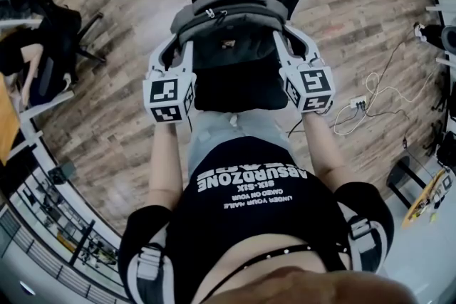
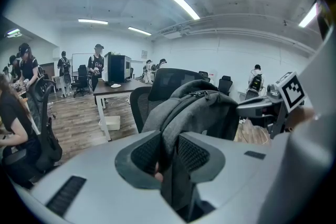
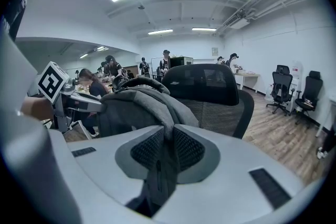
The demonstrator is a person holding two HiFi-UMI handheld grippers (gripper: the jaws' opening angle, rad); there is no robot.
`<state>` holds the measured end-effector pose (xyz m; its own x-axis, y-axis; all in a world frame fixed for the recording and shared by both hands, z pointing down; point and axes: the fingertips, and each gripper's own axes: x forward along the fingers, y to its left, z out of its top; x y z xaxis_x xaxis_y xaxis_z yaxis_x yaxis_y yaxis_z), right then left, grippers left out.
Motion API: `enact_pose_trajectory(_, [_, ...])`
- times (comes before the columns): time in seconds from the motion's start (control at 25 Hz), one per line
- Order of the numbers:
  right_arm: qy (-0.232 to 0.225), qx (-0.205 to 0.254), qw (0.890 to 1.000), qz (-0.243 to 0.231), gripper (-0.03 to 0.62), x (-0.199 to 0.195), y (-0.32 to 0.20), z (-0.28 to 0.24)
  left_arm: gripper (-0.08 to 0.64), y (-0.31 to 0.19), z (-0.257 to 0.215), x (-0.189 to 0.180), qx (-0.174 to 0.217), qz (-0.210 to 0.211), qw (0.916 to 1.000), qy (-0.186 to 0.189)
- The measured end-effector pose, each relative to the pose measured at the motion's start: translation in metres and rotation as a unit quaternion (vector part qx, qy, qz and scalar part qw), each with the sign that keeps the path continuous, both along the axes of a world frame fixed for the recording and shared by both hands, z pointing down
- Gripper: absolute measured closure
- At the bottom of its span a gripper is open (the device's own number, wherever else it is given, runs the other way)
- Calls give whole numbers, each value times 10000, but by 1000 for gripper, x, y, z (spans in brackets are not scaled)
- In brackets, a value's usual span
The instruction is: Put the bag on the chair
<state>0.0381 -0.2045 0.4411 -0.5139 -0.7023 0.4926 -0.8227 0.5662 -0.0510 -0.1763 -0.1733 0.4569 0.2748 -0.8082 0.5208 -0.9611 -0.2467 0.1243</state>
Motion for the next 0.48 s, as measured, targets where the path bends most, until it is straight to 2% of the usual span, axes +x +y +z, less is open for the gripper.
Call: enact_pose_trajectory(0.48, [94, -165, 9997, 129, 522, -2, -10, 25, 457, -11, 29, -3, -222, 123, 9997, -65])
